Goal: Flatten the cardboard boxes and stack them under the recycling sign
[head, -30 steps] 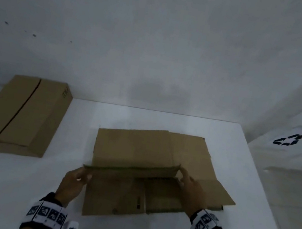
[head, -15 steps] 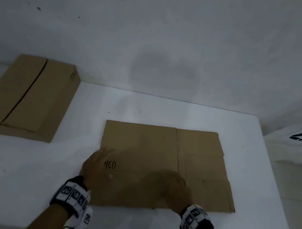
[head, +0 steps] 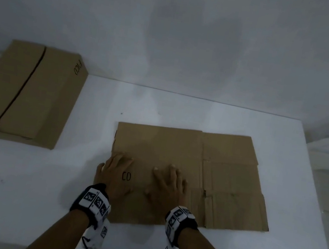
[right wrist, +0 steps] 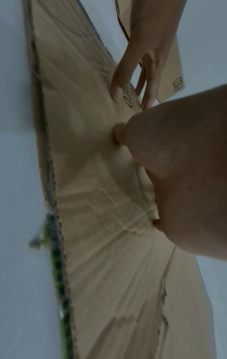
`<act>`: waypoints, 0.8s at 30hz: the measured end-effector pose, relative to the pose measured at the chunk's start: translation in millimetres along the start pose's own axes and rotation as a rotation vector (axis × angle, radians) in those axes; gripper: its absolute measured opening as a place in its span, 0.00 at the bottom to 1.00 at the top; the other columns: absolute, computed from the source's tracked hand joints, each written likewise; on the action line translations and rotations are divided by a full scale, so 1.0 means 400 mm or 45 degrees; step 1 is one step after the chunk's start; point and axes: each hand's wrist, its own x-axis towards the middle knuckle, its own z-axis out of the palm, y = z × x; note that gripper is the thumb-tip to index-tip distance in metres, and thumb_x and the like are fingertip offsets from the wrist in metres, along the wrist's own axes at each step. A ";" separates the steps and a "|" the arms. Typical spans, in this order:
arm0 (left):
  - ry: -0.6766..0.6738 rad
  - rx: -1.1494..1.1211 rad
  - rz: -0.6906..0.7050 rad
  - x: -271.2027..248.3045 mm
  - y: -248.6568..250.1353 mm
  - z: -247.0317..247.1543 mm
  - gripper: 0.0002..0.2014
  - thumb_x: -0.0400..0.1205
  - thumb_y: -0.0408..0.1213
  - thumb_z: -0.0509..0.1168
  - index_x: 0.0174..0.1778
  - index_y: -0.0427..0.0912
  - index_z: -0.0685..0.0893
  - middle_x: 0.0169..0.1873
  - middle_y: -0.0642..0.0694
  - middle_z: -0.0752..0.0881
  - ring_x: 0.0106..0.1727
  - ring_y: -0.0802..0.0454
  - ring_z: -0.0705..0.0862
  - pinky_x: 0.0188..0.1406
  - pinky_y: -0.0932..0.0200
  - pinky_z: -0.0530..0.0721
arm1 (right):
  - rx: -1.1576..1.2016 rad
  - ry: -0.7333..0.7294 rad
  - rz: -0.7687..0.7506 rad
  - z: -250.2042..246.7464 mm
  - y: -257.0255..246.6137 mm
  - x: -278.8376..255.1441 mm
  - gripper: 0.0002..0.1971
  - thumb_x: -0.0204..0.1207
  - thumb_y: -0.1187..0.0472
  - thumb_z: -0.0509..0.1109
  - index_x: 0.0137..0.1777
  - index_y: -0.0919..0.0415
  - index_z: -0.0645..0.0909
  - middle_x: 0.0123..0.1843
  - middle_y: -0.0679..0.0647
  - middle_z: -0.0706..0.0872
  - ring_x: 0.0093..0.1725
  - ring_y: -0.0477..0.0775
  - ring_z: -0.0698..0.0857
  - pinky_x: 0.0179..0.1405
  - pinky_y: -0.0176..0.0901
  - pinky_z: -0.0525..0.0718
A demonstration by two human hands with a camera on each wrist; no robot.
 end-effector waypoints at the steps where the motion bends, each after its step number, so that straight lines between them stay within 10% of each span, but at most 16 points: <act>1: -0.004 0.007 0.000 -0.001 0.002 -0.003 0.49 0.70 0.64 0.69 0.84 0.60 0.51 0.85 0.53 0.45 0.85 0.48 0.48 0.82 0.43 0.50 | -0.012 0.003 -0.019 -0.008 0.008 0.002 0.40 0.70 0.27 0.60 0.80 0.29 0.47 0.87 0.58 0.42 0.84 0.67 0.45 0.79 0.70 0.47; 17: -0.089 0.012 -0.101 0.004 0.026 -0.010 0.51 0.70 0.66 0.70 0.84 0.61 0.49 0.85 0.54 0.42 0.85 0.46 0.51 0.84 0.40 0.46 | -0.044 -0.167 0.188 -0.106 0.261 0.026 0.54 0.58 0.22 0.67 0.80 0.30 0.40 0.84 0.49 0.30 0.84 0.65 0.38 0.76 0.79 0.45; 24: -0.142 0.023 -0.176 -0.002 0.051 -0.019 0.49 0.72 0.62 0.70 0.84 0.62 0.48 0.85 0.57 0.40 0.85 0.46 0.49 0.84 0.37 0.43 | -0.062 -0.181 0.156 -0.166 0.348 0.012 0.48 0.63 0.29 0.70 0.79 0.33 0.46 0.85 0.50 0.41 0.83 0.66 0.46 0.75 0.78 0.55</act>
